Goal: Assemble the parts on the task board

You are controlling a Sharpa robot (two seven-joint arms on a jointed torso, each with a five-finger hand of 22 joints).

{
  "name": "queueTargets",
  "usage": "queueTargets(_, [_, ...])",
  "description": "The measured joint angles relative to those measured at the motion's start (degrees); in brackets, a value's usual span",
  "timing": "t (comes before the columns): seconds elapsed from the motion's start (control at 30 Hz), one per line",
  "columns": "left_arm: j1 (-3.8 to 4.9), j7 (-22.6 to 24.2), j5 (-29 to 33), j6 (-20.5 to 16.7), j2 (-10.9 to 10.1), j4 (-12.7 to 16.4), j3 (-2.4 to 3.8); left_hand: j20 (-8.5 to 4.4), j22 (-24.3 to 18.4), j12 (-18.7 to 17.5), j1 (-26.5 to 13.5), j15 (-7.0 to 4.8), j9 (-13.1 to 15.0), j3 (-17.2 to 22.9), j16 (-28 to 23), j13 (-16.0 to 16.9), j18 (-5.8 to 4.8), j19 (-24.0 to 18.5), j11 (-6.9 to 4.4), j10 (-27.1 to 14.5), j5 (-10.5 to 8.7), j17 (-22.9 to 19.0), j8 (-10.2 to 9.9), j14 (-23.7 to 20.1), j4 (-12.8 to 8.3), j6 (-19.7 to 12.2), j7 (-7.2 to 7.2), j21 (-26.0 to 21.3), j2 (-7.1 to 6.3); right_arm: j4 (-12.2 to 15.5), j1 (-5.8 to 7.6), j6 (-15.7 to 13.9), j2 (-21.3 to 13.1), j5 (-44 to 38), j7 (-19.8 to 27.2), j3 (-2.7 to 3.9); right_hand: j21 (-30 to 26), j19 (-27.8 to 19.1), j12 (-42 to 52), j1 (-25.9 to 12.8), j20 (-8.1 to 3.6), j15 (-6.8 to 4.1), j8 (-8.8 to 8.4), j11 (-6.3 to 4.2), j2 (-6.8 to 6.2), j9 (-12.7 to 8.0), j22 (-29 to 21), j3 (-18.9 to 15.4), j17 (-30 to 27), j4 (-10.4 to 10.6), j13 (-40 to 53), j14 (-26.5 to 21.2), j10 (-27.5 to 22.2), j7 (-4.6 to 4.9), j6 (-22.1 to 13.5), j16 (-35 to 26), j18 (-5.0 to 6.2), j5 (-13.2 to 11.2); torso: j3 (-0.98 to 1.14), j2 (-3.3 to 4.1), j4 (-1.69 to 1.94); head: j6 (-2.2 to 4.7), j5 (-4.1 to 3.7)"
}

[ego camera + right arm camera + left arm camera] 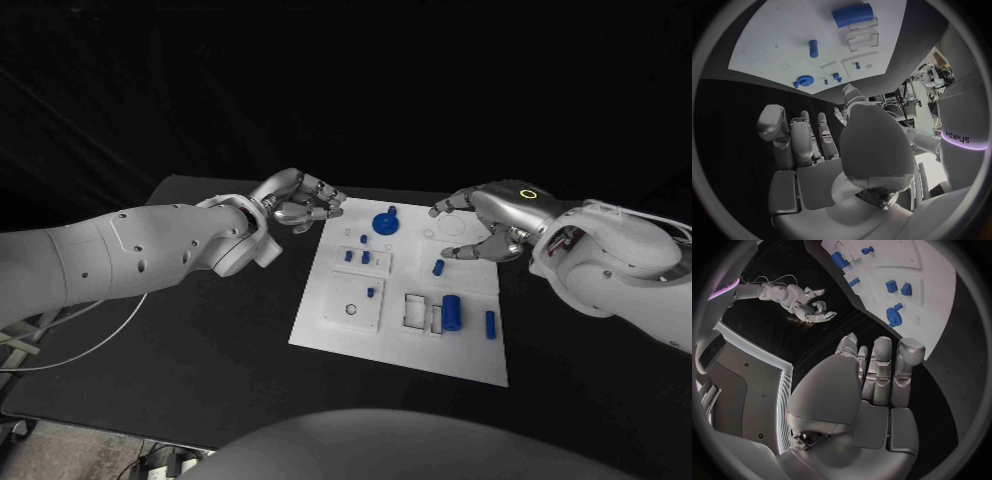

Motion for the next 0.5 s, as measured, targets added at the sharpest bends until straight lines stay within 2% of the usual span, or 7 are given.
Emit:
queueTargets(0.07, [-0.13,0.0,0.0,0.0,0.1,0.1,0.00,0.00,0.0,0.0,0.0,0.00,0.0,0.0,0.0,0.0,0.00,0.0,0.00,0.0,0.00,0.0,0.0,0.0,0.0,0.0,0.00,0.0,0.00,-0.7,-0.01,0.0,-0.5,0.9,0.1,-0.06,-0.2,-0.2,0.0,1.1,0.22,0.30,0.02,-0.09,0.86,0.4,0.0,0.8,-0.3,-0.6,-0.5,-0.3,0.7,0.05,0.4,0.0,0.01,3.5,0.00,0.02,-0.03,0.00,-0.60])
queueTargets(0.17, [-0.26,0.1,0.0,0.0,0.1,0.4,0.00,0.00,0.0,0.0,0.0,0.00,0.0,0.0,0.0,0.0,0.00,0.0,0.00,0.0,0.00,0.0,0.0,0.0,0.0,0.0,0.00,0.0,0.00,-2.0,-0.65,0.1,-0.7,1.5,0.2,-0.06,-0.2,-0.2,0.1,2.5,0.22,0.30,0.02,-0.14,0.73,0.6,0.0,1.5,-0.3,-1.2,-0.9,-0.3,1.9,0.05,0.4,0.0,0.00,3.5,0.01,0.07,-0.03,0.00,-1.41])
queueTargets(0.23, [-0.34,0.1,0.0,0.0,0.2,0.7,0.00,0.00,0.0,0.0,0.0,0.00,0.0,0.0,0.0,0.0,0.00,0.0,0.00,0.0,0.00,0.0,0.0,0.0,0.0,0.0,0.00,0.0,0.00,-3.2,-1.44,0.2,-0.5,1.8,0.2,-0.11,-0.1,-0.2,0.5,2.6,0.22,0.30,0.02,-0.22,0.72,0.8,0.0,1.5,-0.2,-1.2,-1.0,-0.3,2.8,0.05,0.4,0.1,0.00,1.4,0.04,0.09,-0.01,0.00,-1.80])
queueTargets(0.3, [-0.36,0.1,-0.1,0.0,0.2,0.9,0.00,0.00,0.0,0.0,0.0,0.00,0.0,0.0,0.0,0.0,0.00,0.0,0.00,0.0,0.00,0.0,0.0,0.0,0.0,0.0,0.00,0.0,0.00,-4.3,-2.22,0.3,0.0,1.9,0.3,-0.15,0.5,-0.1,1.1,2.5,0.32,0.29,-0.35,-0.36,0.60,0.9,0.0,0.8,0.2,-0.5,-1.3,-0.3,4.1,0.05,0.4,0.5,0.00,-2.7,0.05,0.10,0.02,0.00,-1.99])
queueTargets(0.37, [-0.37,0.1,-0.1,0.0,0.1,1.0,0.00,0.00,0.0,0.0,0.0,0.00,0.0,0.0,0.0,0.0,0.00,0.0,0.00,0.0,0.00,0.0,0.0,0.0,0.0,0.0,0.00,0.0,0.00,-5.6,-3.10,0.4,0.8,1.9,0.4,-0.16,1.1,0.5,1.4,1.6,0.34,0.29,-0.44,-0.46,-0.24,1.1,0.0,0.0,0.7,-0.1,-1.4,0.2,5.4,0.19,0.5,0.8,0.00,-5.9,0.04,0.11,0.07,0.00,-2.07])
queueTargets(0.43, [-0.39,0.1,-0.1,0.0,0.1,1.1,0.00,0.00,0.0,0.0,0.0,0.00,0.0,0.0,0.0,0.0,0.00,0.0,0.00,0.0,0.00,0.0,0.0,0.0,0.0,0.0,0.00,0.0,0.00,-6.5,-3.77,0.5,1.5,1.9,0.5,-0.17,1.4,0.7,1.6,1.2,0.40,0.29,-0.44,-0.62,-0.62,1.1,0.0,-0.4,0.9,0.2,-1.5,0.3,6.3,0.36,0.7,0.9,0.00,-8.2,0.05,0.12,0.10,0.00,-2.11])
queueTargets(0.5, [-0.40,0.1,-0.1,0.0,0.0,1.2,0.00,0.00,0.0,0.0,0.0,0.00,0.0,0.0,0.0,0.0,0.00,0.0,0.00,0.0,0.00,0.0,0.0,0.0,0.0,0.0,0.00,0.0,0.00,-7.6,-4.43,0.6,2.4,1.9,0.7,-0.17,2.0,1.3,2.1,0.8,0.39,0.38,-0.72,-0.76,-0.23,1.2,0.0,-0.6,1.3,0.1,-1.5,0.9,7.5,0.17,0.9,1.3,0.00,-9.5,0.06,0.12,0.13,0.00,-2.11])
